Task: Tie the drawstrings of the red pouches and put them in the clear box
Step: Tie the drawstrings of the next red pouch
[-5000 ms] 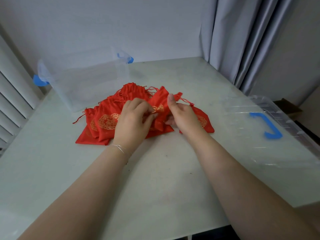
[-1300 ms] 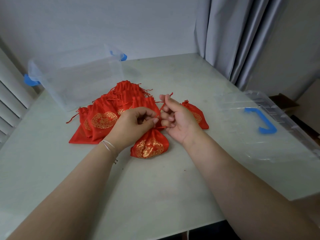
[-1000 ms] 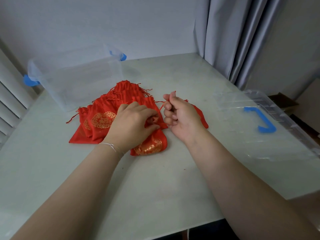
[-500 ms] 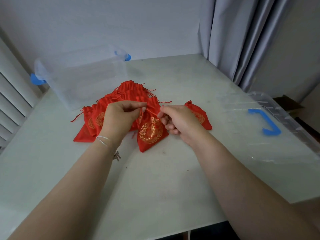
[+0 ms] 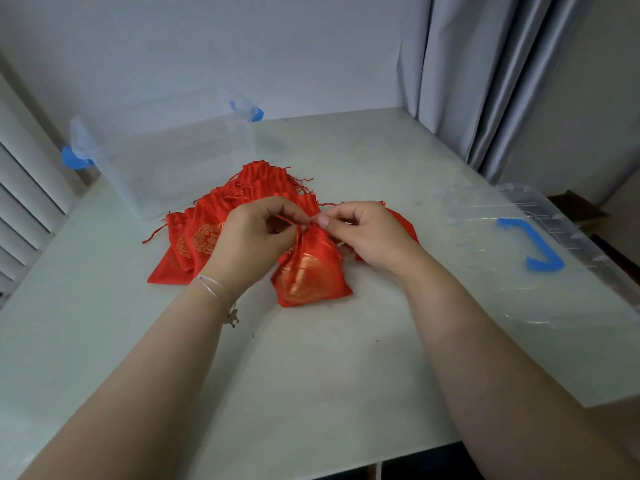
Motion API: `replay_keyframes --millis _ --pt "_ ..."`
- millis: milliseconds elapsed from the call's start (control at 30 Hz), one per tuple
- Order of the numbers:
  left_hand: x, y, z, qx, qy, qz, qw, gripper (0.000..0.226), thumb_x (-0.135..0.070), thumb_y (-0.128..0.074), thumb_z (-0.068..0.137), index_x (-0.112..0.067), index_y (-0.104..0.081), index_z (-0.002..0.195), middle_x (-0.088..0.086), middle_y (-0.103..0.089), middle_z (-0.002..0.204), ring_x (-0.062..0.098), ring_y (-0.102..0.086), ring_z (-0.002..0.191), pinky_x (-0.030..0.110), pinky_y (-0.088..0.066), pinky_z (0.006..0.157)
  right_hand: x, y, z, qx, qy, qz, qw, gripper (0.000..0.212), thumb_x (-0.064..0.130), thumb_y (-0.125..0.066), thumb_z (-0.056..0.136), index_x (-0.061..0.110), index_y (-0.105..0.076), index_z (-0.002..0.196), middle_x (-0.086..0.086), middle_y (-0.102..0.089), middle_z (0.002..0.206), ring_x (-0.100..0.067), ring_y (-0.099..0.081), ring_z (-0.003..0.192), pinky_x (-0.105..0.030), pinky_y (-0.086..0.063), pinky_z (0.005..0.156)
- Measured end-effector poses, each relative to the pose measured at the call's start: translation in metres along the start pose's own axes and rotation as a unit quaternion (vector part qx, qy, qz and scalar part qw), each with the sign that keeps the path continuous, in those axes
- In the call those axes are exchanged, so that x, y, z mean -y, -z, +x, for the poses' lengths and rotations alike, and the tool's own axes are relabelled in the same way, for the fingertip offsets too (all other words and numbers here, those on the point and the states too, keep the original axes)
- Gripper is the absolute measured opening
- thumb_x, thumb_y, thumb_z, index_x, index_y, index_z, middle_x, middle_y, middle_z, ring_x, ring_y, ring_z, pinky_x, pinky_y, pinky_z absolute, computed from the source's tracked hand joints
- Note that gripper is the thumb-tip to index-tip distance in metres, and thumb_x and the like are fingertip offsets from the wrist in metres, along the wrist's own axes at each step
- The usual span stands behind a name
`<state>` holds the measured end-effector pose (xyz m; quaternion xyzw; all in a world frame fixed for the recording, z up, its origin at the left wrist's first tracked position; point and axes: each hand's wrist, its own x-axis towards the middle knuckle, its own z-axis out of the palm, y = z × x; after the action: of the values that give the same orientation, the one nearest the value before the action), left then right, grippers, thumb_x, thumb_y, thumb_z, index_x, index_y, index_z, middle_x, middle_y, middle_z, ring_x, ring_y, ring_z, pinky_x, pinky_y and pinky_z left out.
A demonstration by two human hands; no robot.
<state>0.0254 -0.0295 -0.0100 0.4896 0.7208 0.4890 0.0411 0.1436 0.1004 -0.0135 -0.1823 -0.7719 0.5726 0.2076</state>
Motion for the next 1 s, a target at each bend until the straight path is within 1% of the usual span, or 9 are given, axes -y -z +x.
replay_keyframes --millis 67,167,333,500,600,700,767,900,1000 --pt "0.0 -0.001 -0.001 -0.017 -0.027 0.045 0.998 0.029 0.002 -0.066 0.08 -0.026 -0.067 0.084 -0.016 -0.066 0.082 0.0 -0.062 0.07 0.01 -0.047 0.069 0.003 -0.002 -0.003 0.004 -0.009 0.05 0.999 0.01 0.007 -0.058 0.092 0.007 -0.068 0.093 0.003 -0.065 0.069 0.001 -0.059 0.051 -0.011 -0.044 0.048" --pt "0.006 -0.003 -0.001 -0.03 -0.097 0.134 0.986 0.019 -0.003 -0.068 0.08 -0.018 -0.072 0.09 -0.009 -0.066 0.082 0.002 -0.058 0.068 0.007 -0.044 0.068 0.007 -0.006 -0.005 0.008 -0.006 0.065 0.998 0.009 0.005 -0.058 0.092 0.003 -0.067 0.094 -0.005 -0.063 0.073 0.0 -0.06 0.05 -0.012 -0.043 0.045" --pt "0.008 -0.006 -0.001 -0.049 -0.17 0.17 0.969 0.011 -0.012 -0.065 0.081 -0.014 -0.073 0.089 -0.002 -0.067 0.08 0.012 -0.061 0.067 0.027 -0.05 0.064 0.002 -0.004 -0.002 -0.032 -0.018 0.064 0.997 0.011 0.012 -0.064 0.089 0.017 -0.065 0.08 0.006 -0.064 0.065 -0.005 -0.058 0.048 -0.016 -0.042 0.042" --pt "0.008 -0.005 -0.002 -0.054 -0.21 0.167 0.962 0.016 -0.02 -0.06 0.087 -0.011 -0.073 0.088 0.001 -0.062 0.08 0.018 -0.06 0.067 0.036 -0.05 0.057 -0.001 0.004 0.001 0.053 -0.042 0.082 0.994 0.017 0.005 -0.063 0.088 0.02 -0.071 0.089 0.012 -0.062 0.062 0.002 -0.055 0.053 -0.014 -0.042 0.05" --pt "0.01 -0.006 -0.002 -0.047 -0.211 0.164 0.962 0.018 -0.022 -0.059 0.086 -0.012 -0.074 0.088 0.001 -0.061 0.086 0.019 -0.06 0.069 0.037 -0.05 0.055 0.002 0.007 -0.001 0.044 -0.005 0.036 0.998 0.02 0.004 -0.068 0.083 0.024 -0.072 0.082 0.016 -0.063 0.06 0.005 -0.053 0.058 -0.011 -0.04 0.061" --pt "0.012 -0.006 -0.003 -0.032 -0.215 0.15 0.965 0.016 -0.019 -0.061 0.086 -0.014 -0.075 0.091 -0.001 -0.065 0.089 0.018 -0.063 0.073 0.037 -0.052 0.058 0.0 0.009 0.001 0.025 -0.01 0.004 1.0 0.019 0.008 -0.072 0.08 0.026 -0.071 0.076 0.016 -0.067 0.069 0.0 -0.057 0.074 -0.02 -0.04 0.075" --pt "0.011 -0.007 -0.002 -0.025 -0.212 0.135 0.968 0.015 -0.015 -0.062 0.086 -0.012 -0.075 0.091 0.0 -0.068 0.09 0.016 -0.066 0.079 0.037 -0.054 0.064 -0.001 0.009 0.001 0.017 -0.01 -0.017 1.0 0.019 0.008 -0.07 0.082 0.026 -0.069 0.075 0.011 -0.065 0.071 -0.008 -0.055 0.072 -0.021 -0.04 0.068" --pt "0.009 -0.009 -0.001 -0.038 -0.21 0.108 0.971 0.013 -0.002 -0.065 0.083 -0.008 -0.076 0.089 0.001 -0.071 0.089 0.012 -0.067 0.084 0.031 -0.054 0.076 -0.003 0.003 0.002 0.004 0.032 -0.073 0.997 0.022 0.006 -0.059 0.087 0.026 -0.058 0.076 0.008 -0.054 0.06 0.001 -0.046 0.051 -0.015 -0.036 0.051" --pt "0.008 -0.009 -0.002 -0.068 -0.215 0.102 0.969 0.013 0.004 -0.068 0.08 -0.006 -0.074 0.085 0.001 -0.071 0.087 0.01 -0.066 0.083 0.029 -0.054 0.077 -0.007 0.002 0.004 -0.01 0.044 -0.126 0.991 0.02 0.011 -0.055 0.09 0.027 -0.051 0.079 0.001 -0.055 0.06 -0.01 -0.051 0.054 -0.025 -0.039 0.054"
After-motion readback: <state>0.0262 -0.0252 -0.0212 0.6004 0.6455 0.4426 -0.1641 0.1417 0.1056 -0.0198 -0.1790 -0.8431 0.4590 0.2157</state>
